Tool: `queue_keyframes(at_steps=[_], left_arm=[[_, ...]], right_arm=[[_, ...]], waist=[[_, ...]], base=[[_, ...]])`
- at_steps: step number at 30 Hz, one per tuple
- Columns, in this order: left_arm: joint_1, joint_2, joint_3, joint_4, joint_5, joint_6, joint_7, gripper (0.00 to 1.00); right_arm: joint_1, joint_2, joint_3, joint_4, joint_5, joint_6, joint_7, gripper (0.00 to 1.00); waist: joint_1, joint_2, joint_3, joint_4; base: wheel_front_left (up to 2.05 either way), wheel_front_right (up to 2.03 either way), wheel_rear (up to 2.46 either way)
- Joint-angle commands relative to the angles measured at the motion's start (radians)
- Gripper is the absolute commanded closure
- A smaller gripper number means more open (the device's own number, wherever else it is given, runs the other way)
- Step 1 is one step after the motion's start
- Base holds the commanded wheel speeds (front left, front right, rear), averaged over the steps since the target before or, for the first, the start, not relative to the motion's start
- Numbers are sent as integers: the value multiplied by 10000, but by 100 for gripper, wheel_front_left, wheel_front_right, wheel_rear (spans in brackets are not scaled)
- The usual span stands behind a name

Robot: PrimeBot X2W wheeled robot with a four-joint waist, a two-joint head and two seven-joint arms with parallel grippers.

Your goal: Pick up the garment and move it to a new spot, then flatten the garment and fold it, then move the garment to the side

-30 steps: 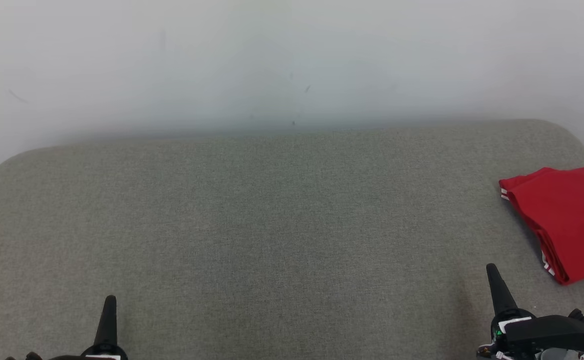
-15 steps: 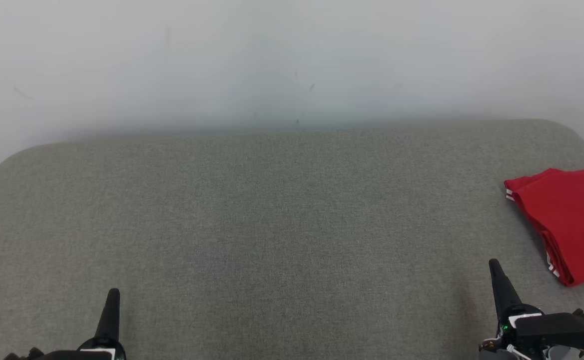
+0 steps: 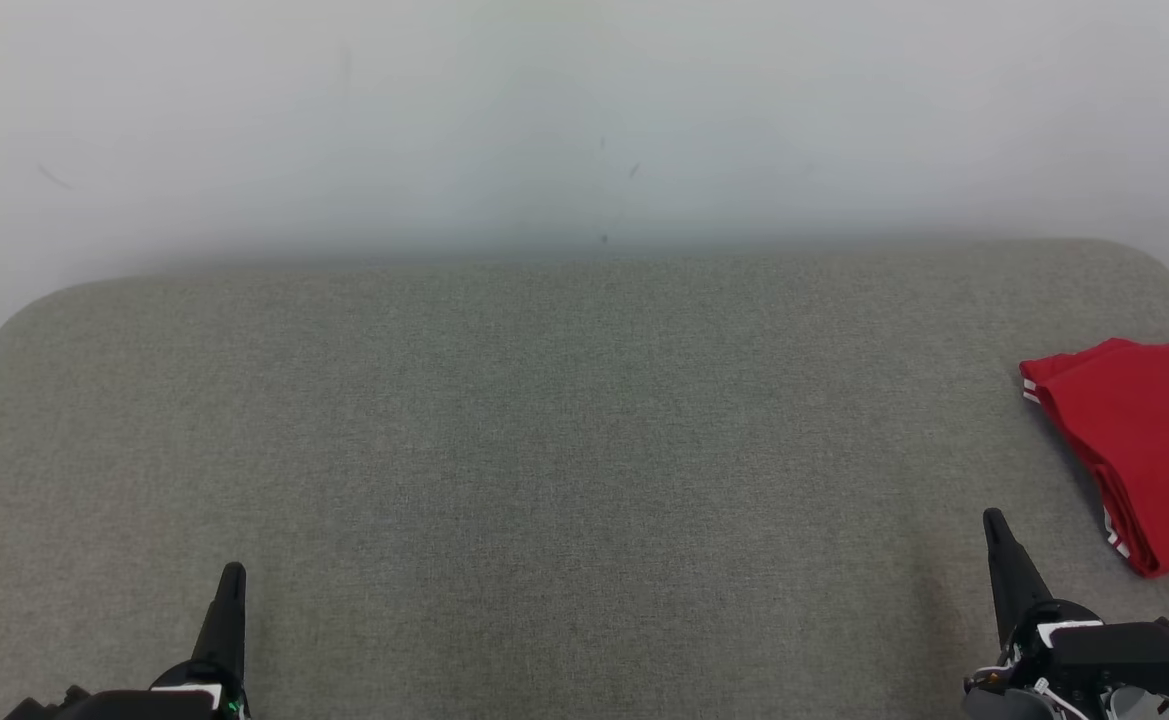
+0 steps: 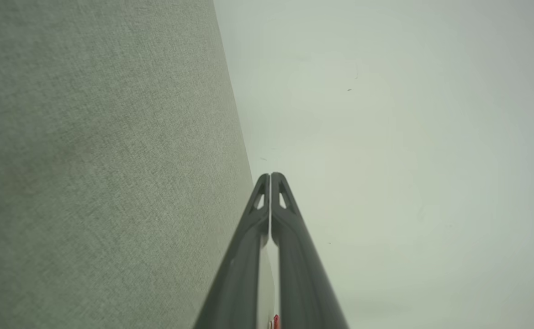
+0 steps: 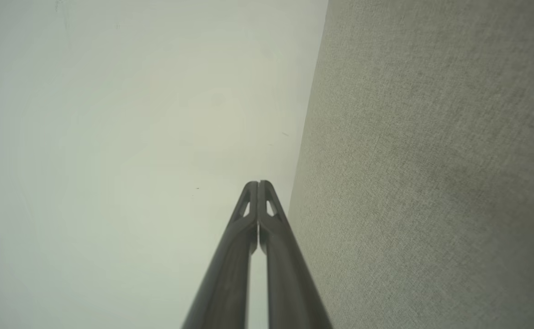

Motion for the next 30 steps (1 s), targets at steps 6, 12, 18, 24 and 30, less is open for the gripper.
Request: queue_keyframes(at_steps=[6,12,18,24,30], left_arm=[[-222,46,0,15,-566,-82,141,100],[-266,45,-3,38,-980,-101,257,100],[-298,45,-4,44,-1129,-80,294,100],[-297,45,-4,44,-1127,-80,294,100],[-295,45,-5,43,-1128,-80,293,100]], right_arm=[[-87,41,-109,-113,525,-19,143,100],[-96,66,-175,-169,918,-20,253,100],[-95,76,-206,-185,1066,-19,298,100],[-94,75,-204,-182,1068,-19,298,100],[-93,75,-201,-182,1069,-19,297,100]], waist=[[0,-1,23,50],[0,-1,45,97],[0,-1,57,123],[0,-1,57,123],[0,-1,57,123]], base=[[0,0,0],[0,0,0],[0,0,0],[0,0,0],[0,0,0]])
